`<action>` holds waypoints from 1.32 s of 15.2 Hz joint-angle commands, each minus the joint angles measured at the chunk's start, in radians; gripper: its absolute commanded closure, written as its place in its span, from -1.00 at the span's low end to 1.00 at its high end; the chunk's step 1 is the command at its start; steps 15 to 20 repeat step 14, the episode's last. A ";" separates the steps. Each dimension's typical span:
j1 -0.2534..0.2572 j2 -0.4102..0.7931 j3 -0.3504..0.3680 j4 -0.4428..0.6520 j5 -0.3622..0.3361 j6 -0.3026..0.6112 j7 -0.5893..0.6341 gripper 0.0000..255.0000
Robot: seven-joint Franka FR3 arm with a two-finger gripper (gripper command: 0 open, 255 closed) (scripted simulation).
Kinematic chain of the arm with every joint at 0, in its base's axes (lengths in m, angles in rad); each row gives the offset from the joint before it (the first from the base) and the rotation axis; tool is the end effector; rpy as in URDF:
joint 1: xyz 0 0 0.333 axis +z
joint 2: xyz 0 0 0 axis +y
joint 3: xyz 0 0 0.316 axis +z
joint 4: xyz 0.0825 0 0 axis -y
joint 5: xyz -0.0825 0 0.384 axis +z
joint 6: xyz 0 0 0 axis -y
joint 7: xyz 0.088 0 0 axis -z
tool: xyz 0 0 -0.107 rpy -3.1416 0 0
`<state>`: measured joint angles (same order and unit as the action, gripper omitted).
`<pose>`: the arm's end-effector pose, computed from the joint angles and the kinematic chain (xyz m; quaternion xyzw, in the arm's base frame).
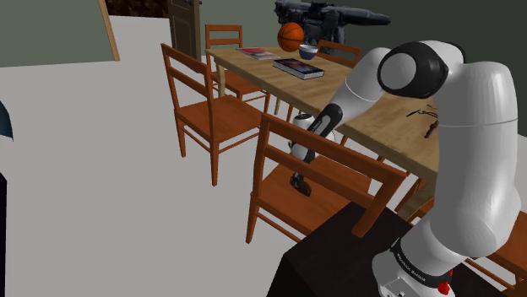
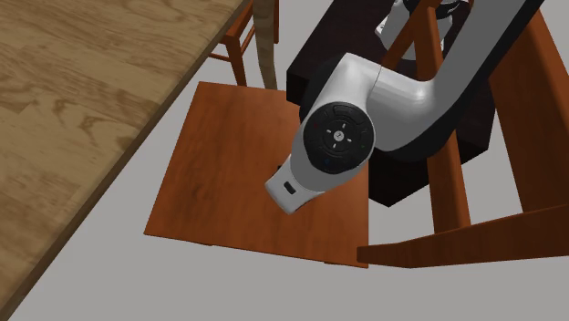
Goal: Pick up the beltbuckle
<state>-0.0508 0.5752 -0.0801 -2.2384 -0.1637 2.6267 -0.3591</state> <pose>0.5053 -0.0664 0.0955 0.9755 0.1912 -0.1042 0.0314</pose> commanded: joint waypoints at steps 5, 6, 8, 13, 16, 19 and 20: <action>0.014 -0.084 0.014 -0.033 0.004 -0.057 -0.014 1.00; 0.014 -0.098 0.014 -0.037 0.004 -0.067 -0.015 1.00; 0.015 -0.125 0.013 -0.044 0.007 -0.088 -0.019 1.00; 0.017 -0.181 0.012 -0.054 0.011 -0.132 -0.026 1.00; 0.017 -0.181 0.012 -0.054 0.011 -0.132 -0.026 1.00; 0.017 -0.181 0.012 -0.054 0.011 -0.132 -0.026 1.00; 0.017 -0.181 0.012 -0.054 0.011 -0.132 -0.026 1.00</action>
